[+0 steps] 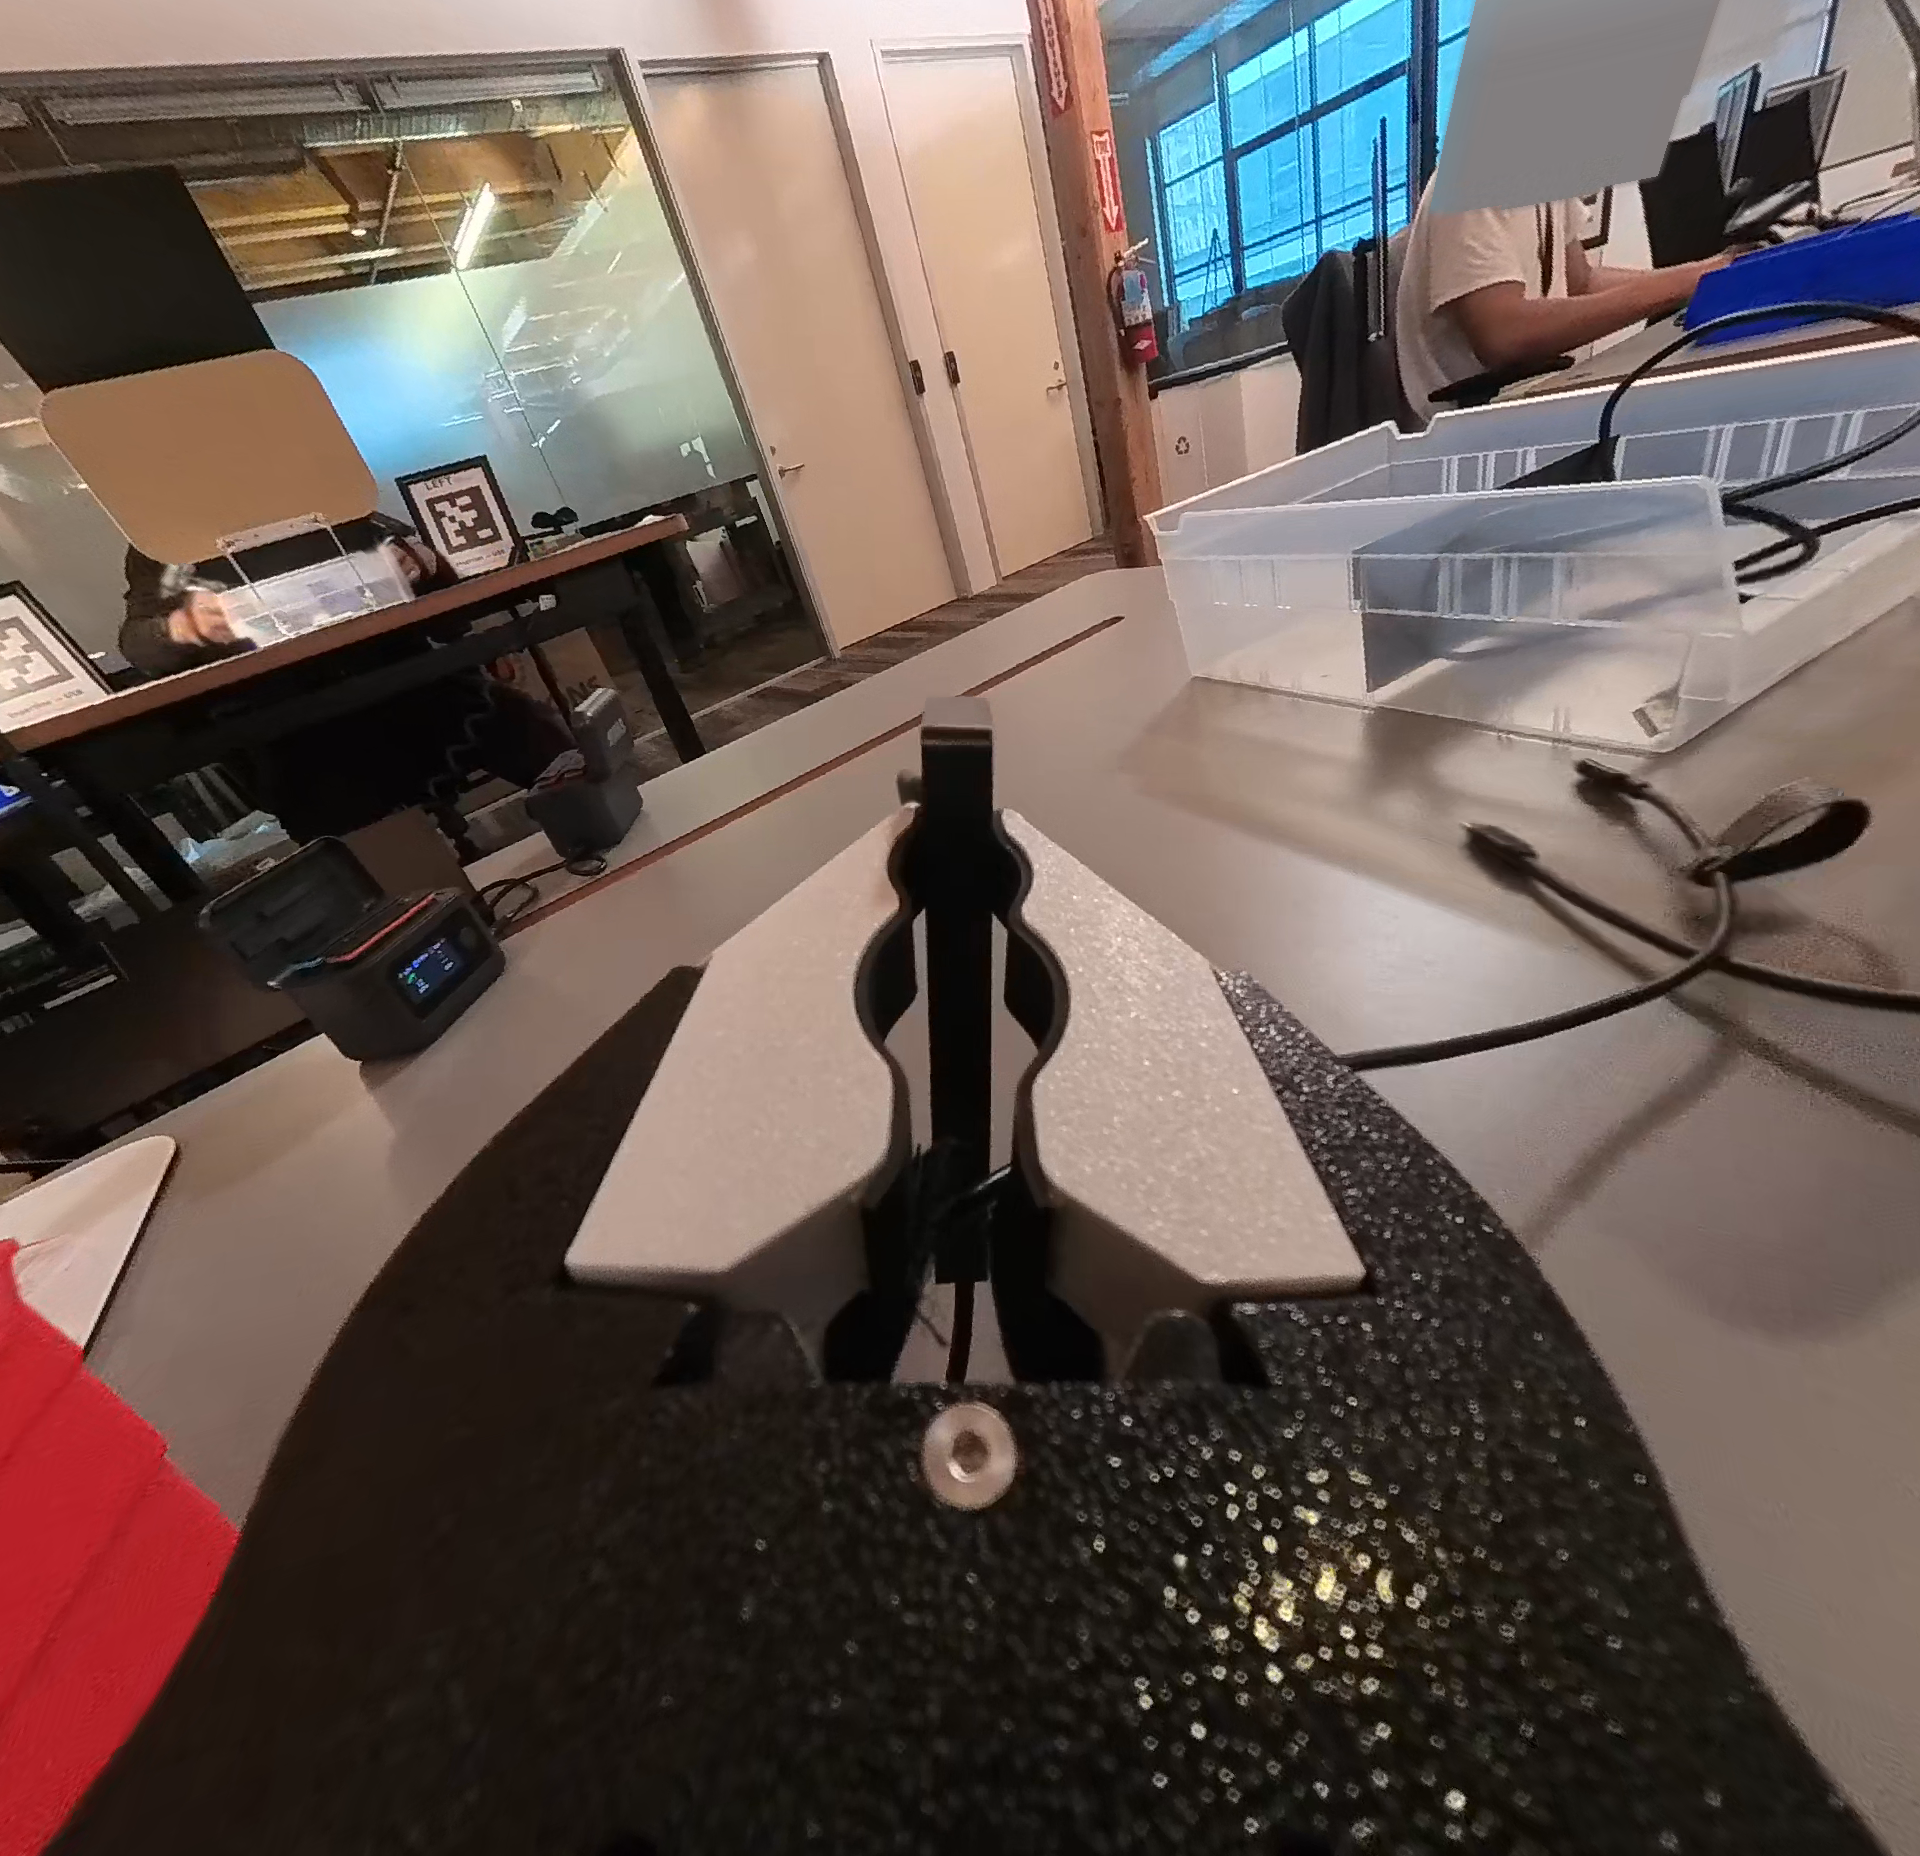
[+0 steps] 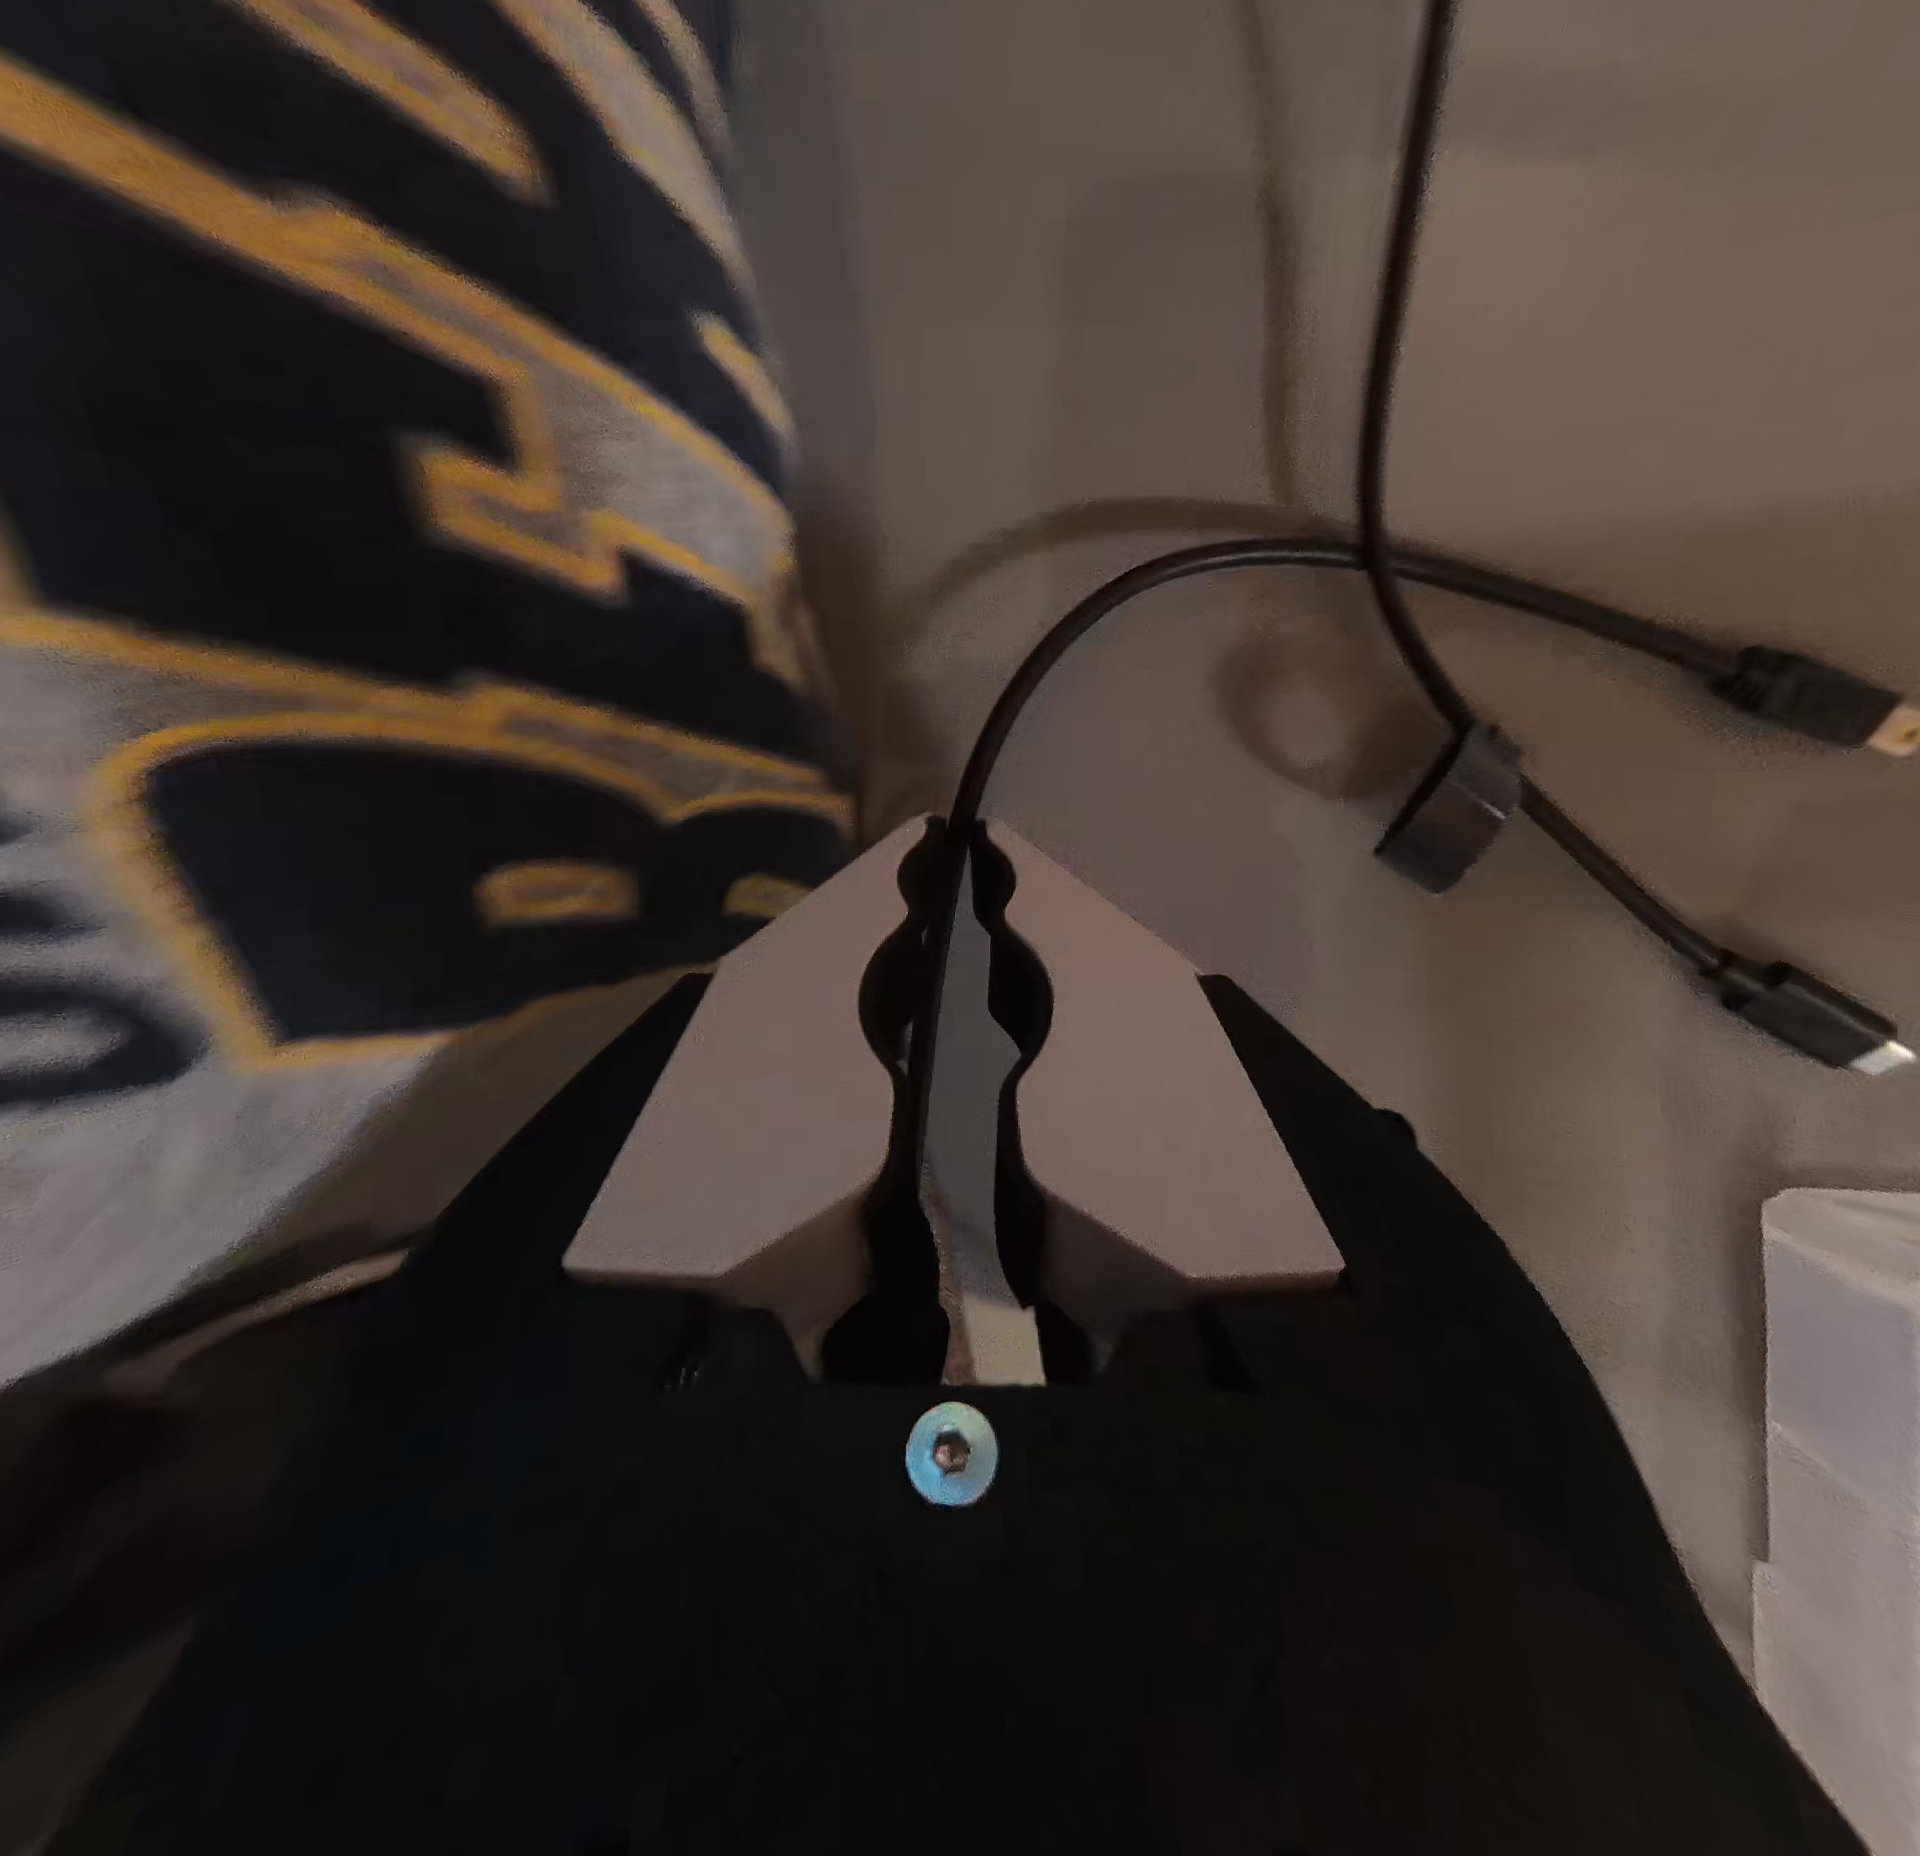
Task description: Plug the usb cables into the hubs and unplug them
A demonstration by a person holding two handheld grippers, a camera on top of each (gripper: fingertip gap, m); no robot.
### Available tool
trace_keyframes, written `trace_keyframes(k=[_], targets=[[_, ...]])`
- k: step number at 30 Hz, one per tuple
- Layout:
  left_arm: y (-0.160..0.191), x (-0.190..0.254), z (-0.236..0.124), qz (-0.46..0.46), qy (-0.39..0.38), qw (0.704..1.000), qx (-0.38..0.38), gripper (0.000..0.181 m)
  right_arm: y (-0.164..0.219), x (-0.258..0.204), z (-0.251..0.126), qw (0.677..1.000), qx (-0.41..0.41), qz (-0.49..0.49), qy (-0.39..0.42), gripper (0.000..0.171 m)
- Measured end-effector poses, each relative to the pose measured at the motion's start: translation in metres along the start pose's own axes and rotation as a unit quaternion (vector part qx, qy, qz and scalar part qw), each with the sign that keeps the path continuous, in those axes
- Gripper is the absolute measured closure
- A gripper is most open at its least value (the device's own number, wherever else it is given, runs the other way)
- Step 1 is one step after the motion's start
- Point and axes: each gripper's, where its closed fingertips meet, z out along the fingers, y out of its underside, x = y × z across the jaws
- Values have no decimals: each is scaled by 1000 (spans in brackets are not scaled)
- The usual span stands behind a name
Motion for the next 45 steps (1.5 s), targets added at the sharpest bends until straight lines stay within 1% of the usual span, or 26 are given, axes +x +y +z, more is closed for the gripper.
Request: trace_keyframes(k=[3,5,6,10,12,14,16,18,20,24,28,30,31,33,36,42,43,45], targets=[[-1,-1,-1,-5,-1,1000,3,173,-8,-19,-35,997,34,-7,-62,169],[-1,-1,0,-7,0,1000,3,173,-15,-21,-64,995,67,-7,-70,168],[-1,0,0,-6,0,1000,3,173,-17,-17,-80,995,83,-10,-60,168],[-1,1,0,-4,3,1000,1,173,-29,3,-153,986,159,-35,31,170],[0,1,0,-4,4,1000,1,173,-33,9,-191,976,194,-50,81,169],[-1,1,0,-5,3,1000,2,173,-33,23,-224,964,212,-55,150,169],[-1,1,0,-6,2,1000,2,173,-25,41,-247,954,199,-43,220,169],[-1,1,0,-5,2,1000,2,173,-9,63,-258,947,151,-18,283,169],[-1,1,0,-4,2,1000,2,173,12,83,-259,944,89,10,317,169],[0,2,1,-4,3,1000,0,173,37,111,-242,949,-24,34,311,169],[1,3,1,-2,6,1000,-2,173,48,143,-209,947,-131,-5,294,171],[1,4,2,-1,8,1000,-3,173,53,167,-195,930,-185,-44,315,171],[1,4,1,-1,8,1000,-3,173,53,177,-186,922,-198,-72,324,171],[1,4,1,0,9,1000,-2,173,49,191,-167,918,-197,-110,327,171],[1,4,1,-1,10,1000,-1,173,45,205,-142,922,-174,-126,322,171],[3,6,2,-6,15,1000,-5,173,46,217,-114,941,-131,-97,297,171],[3,6,2,-7,16,1000,-5,173,45,218,-113,946,-114,-78,292,165],[4,7,3,-6,19,1000,-6,173,36,222,-125,948,-66,-48,307,147]])
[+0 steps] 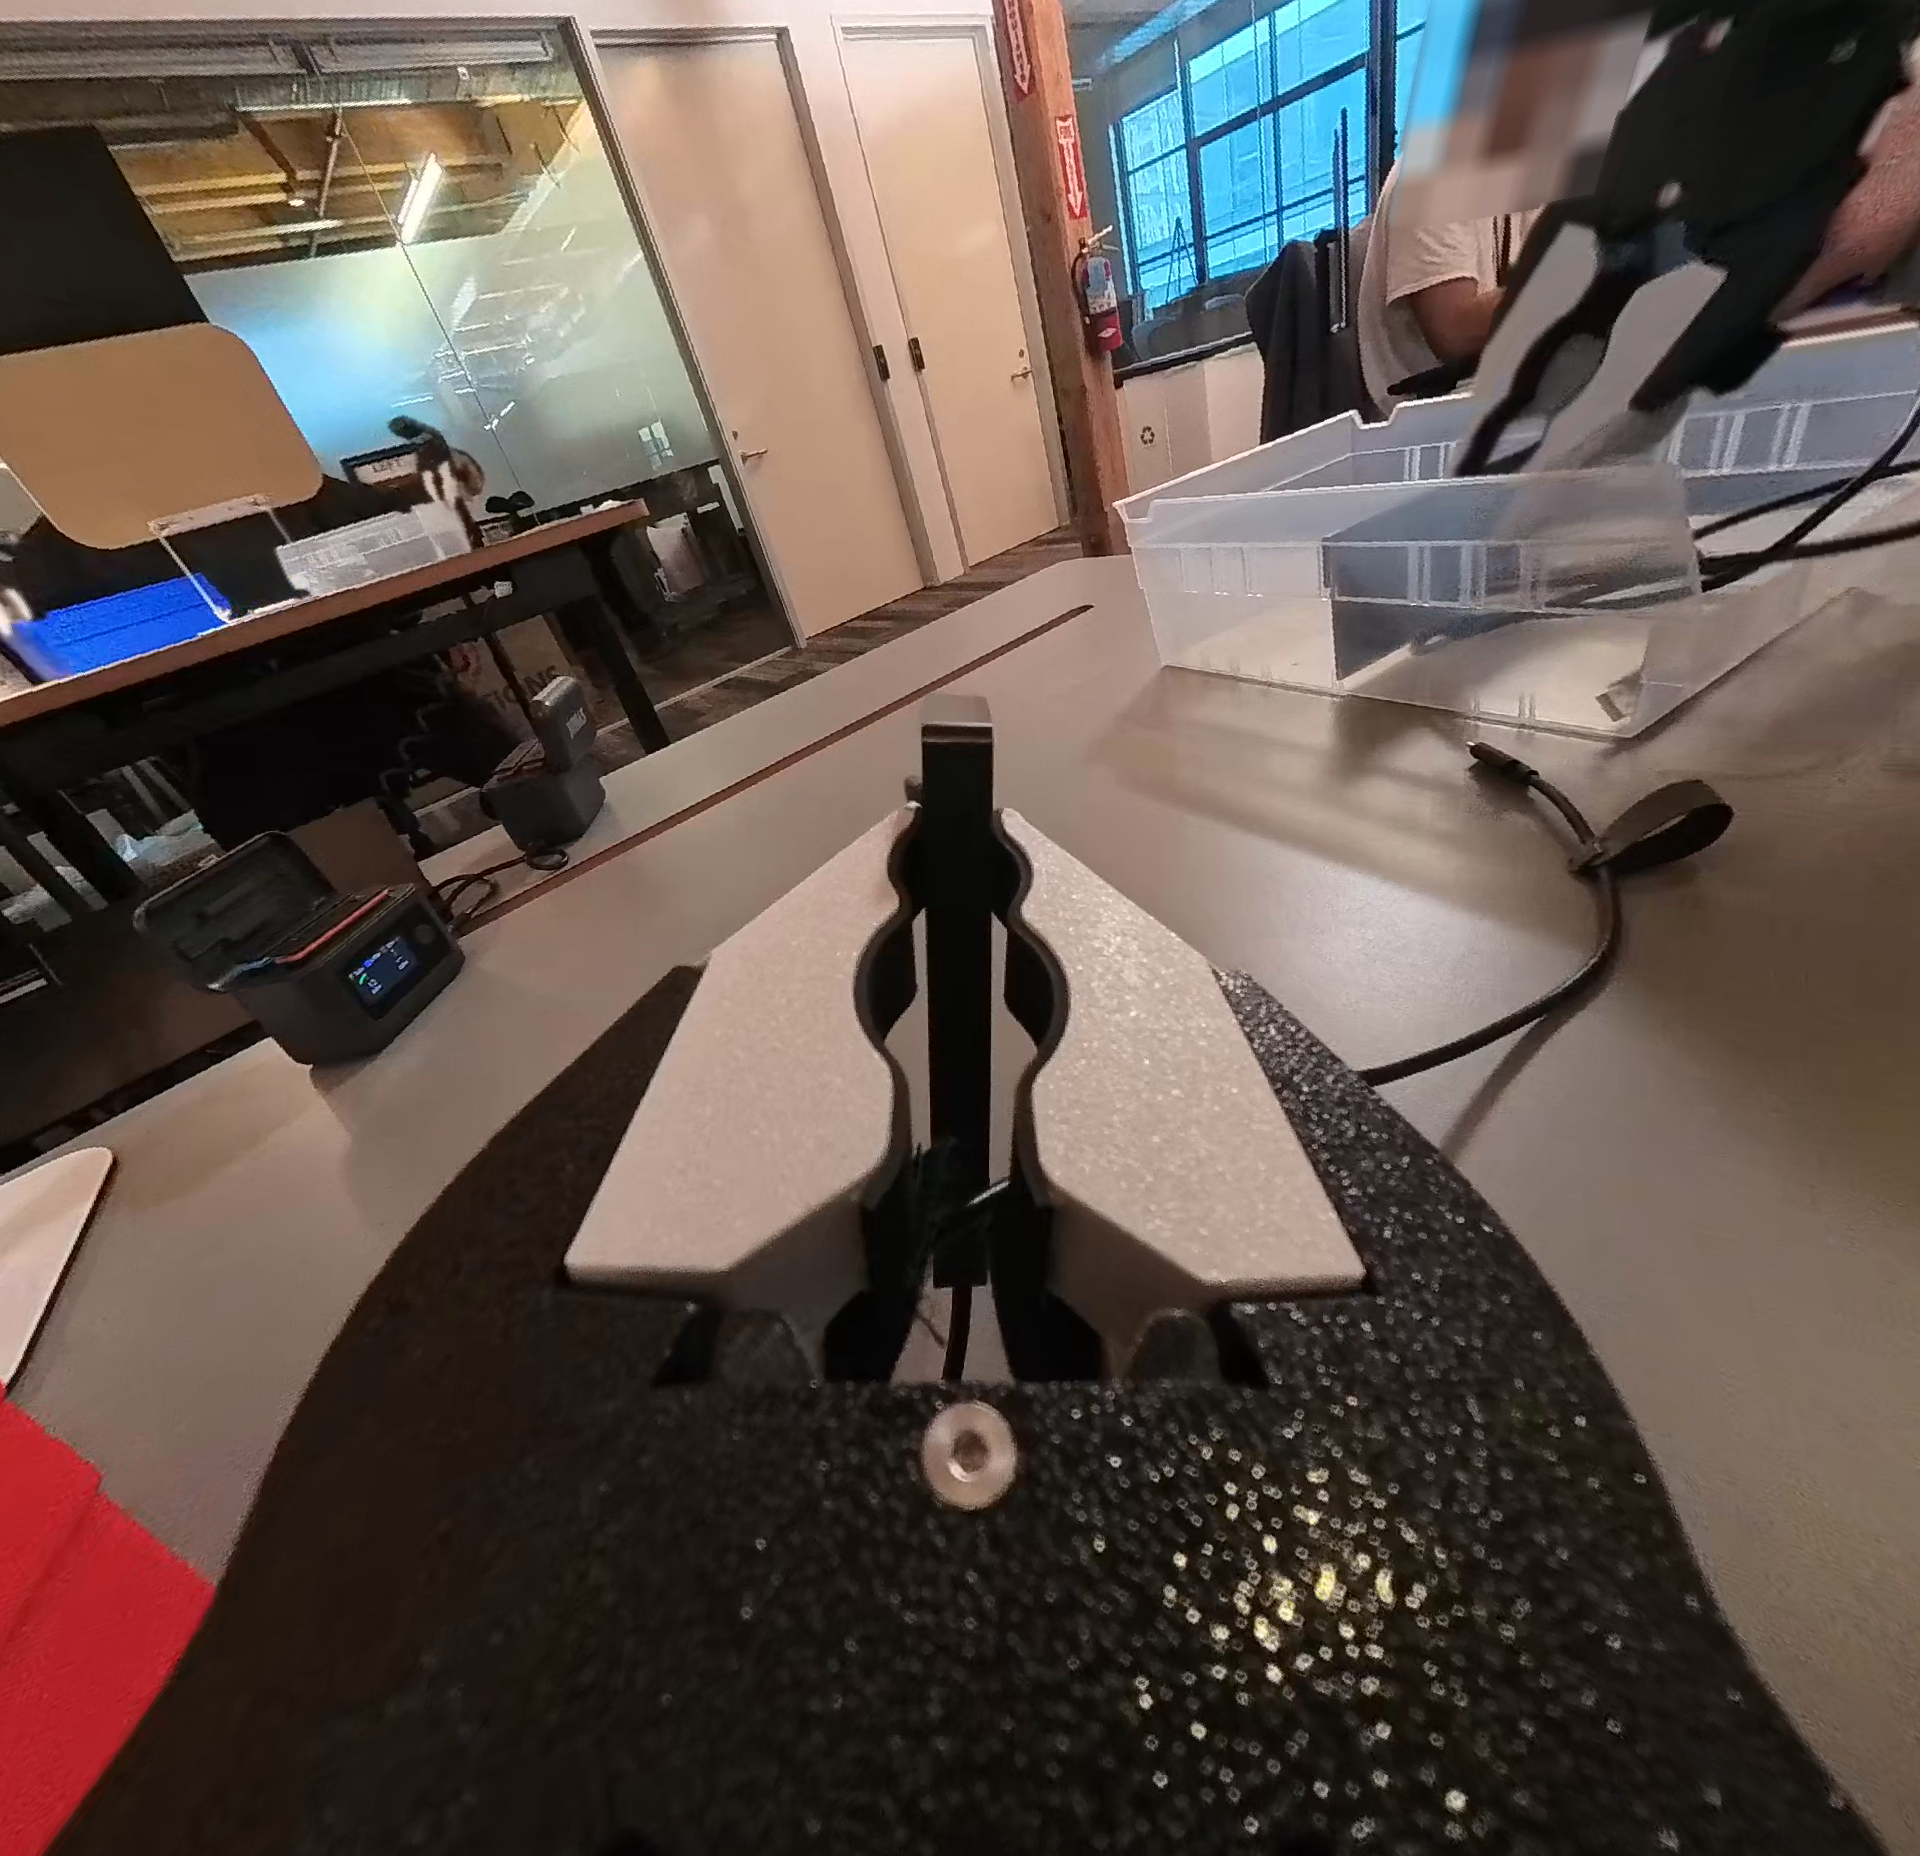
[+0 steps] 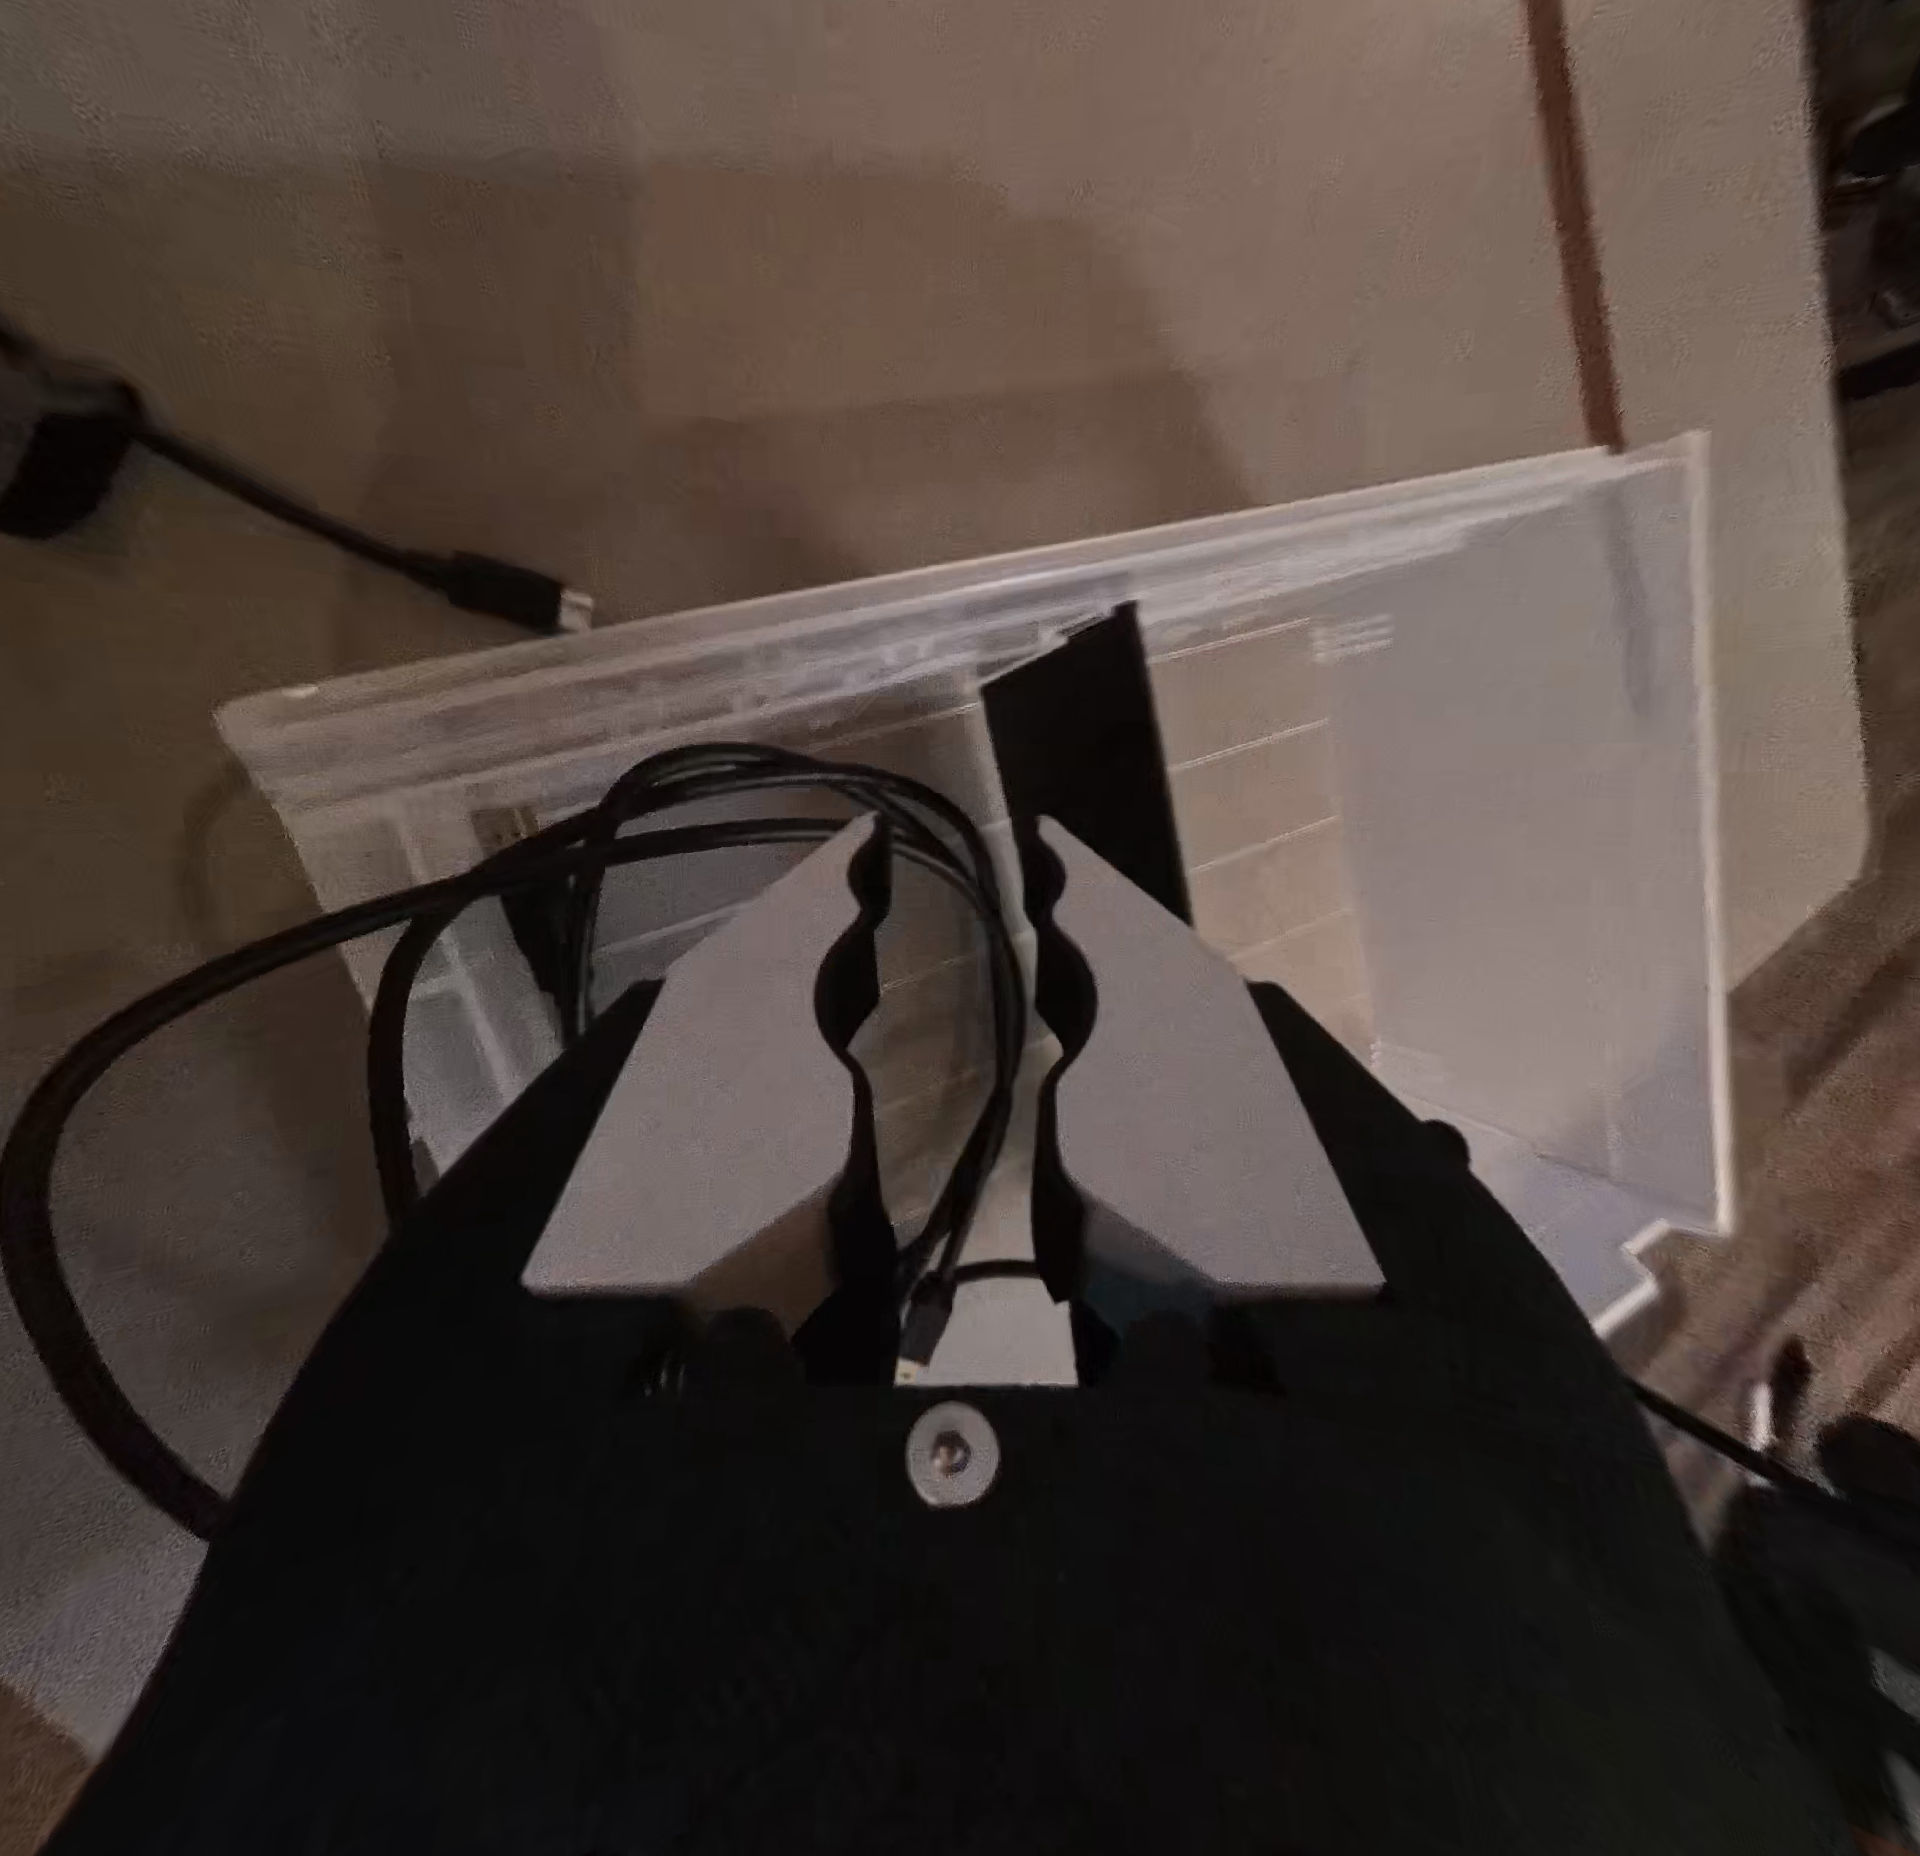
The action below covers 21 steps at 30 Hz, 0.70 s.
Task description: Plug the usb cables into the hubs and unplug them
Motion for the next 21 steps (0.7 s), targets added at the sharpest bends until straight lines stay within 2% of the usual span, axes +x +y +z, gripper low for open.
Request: trace_keyframes(k=[2,5,7,9,11,16,19,21], targets=[[0,0,0,-1,2,1000,-1,173,-17,17,-22,997,58,38,39,136],[1,0,0,-4,5,1000,-1,173,-62,27,-74,976,178,65,105,120],[1,1,0,-6,8,1000,-1,173,-98,14,-104,954,259,59,138,118],[0,2,0,-8,14,1000,1,173,-133,-13,-118,937,318,45,140,118],[-1,6,-1,-13,31,999,7,173,-167,-53,-109,932,349,23,96,115],[-13,28,-5,-81,135,986,47,173,-227,-128,-48,929,370,-26,-6,111],[-24,33,-12,-166,197,963,84,173,-254,-165,-24,910,397,-10,-115,113],[-33,32,-18,-234,242,935,111,173,-265,-174,-12,905,400,8,-143,117]])
